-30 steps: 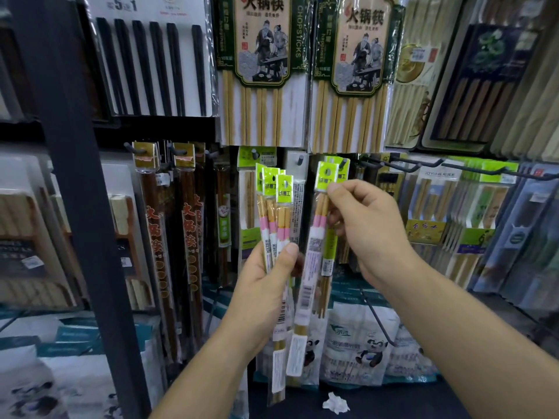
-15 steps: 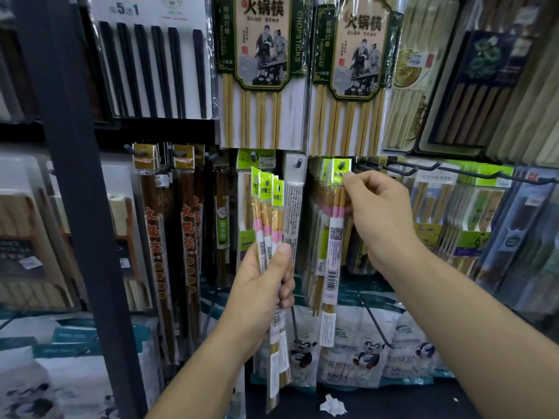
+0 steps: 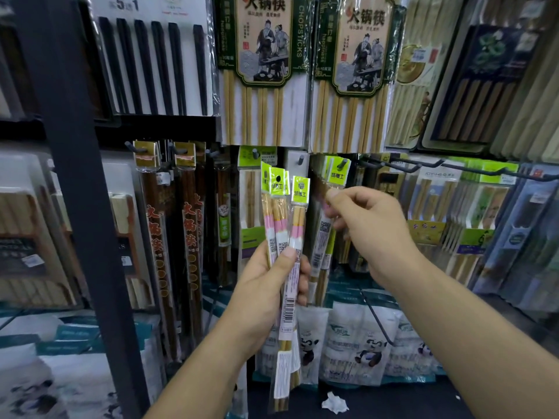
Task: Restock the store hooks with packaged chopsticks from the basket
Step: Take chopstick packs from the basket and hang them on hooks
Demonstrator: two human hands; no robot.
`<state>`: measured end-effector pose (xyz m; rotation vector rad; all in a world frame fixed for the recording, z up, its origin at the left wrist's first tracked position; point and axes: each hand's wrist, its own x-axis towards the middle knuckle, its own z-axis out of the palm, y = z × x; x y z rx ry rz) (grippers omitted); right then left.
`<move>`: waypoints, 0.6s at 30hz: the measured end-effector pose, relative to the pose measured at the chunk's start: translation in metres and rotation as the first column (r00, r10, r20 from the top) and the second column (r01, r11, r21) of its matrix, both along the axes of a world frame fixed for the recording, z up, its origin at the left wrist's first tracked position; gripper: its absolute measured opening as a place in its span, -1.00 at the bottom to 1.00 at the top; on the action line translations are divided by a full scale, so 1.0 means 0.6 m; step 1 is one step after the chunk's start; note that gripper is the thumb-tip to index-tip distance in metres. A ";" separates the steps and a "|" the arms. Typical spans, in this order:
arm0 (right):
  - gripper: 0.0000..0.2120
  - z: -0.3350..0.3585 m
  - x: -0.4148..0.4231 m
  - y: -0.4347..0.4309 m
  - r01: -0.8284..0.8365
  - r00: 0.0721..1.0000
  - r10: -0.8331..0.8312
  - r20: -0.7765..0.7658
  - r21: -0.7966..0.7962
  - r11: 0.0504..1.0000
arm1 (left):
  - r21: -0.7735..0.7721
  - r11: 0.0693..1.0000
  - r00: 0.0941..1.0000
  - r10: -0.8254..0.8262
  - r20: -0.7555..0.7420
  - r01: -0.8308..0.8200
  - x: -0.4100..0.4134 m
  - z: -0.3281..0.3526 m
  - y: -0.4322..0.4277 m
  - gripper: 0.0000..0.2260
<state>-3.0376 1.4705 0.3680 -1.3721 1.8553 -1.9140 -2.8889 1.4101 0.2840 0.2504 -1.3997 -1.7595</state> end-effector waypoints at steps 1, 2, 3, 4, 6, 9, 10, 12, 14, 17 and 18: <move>-0.80 -0.002 0.008 0.000 -0.050 0.999 0.050 -0.015 0.026 0.998 | -0.012 1.000 1.000 -0.003 0.004 0.003 0.000 0.000 0.001 -0.73; -0.83 -0.004 0.013 0.000 -0.079 0.997 0.080 -0.020 0.040 0.996 | -0.023 1.000 1.000 -0.005 0.007 0.005 0.000 -0.001 0.002 -0.72; -0.85 -0.005 0.018 -0.001 -0.090 0.996 0.091 -0.016 0.042 0.995 | -0.033 0.999 1.000 -0.008 0.010 0.008 0.000 -0.002 0.002 -0.71; -0.86 -0.006 0.020 -0.003 -0.095 0.995 0.095 -0.002 0.037 0.995 | -0.040 0.999 1.000 -0.010 0.013 0.010 -0.001 -0.003 0.002 -0.71; -0.87 -0.008 0.024 -0.005 -0.111 0.993 0.110 0.046 0.024 0.993 | -0.051 0.999 1.000 -0.011 0.016 0.012 -0.002 -0.006 0.001 -0.71; -0.85 -0.008 0.025 -0.005 -0.118 0.991 0.118 0.068 -0.006 0.993 | -0.054 0.999 1.000 -0.001 0.010 0.001 -0.003 -0.010 0.000 -0.69; -0.84 -0.007 0.024 -0.006 -0.109 0.992 0.110 0.067 -0.031 0.994 | -0.047 0.999 1.000 0.013 0.007 -0.012 -0.004 -0.011 -0.002 -0.70; -0.80 0.000 0.019 -0.005 -0.079 0.993 0.086 0.086 -0.087 0.993 | -0.062 0.994 0.995 0.095 0.039 -0.092 -0.006 -0.013 -0.007 -0.70; -0.76 0.010 0.013 -0.002 -0.056 0.992 0.070 0.103 -0.139 0.989 | -0.082 0.985 0.986 0.155 0.053 -0.151 -0.006 -0.013 -0.011 -0.69; -0.70 0.023 0.007 0.000 -0.031 0.997 0.044 0.067 -0.185 0.982 | -0.025 0.990 0.990 0.142 0.009 -0.141 -0.005 -0.009 -0.014 -0.79; -0.68 0.025 0.004 0.000 -0.016 0.998 0.026 0.049 -0.187 0.982 | -0.019 0.989 0.989 0.146 0.012 -0.146 -0.004 -0.009 -0.014 -0.81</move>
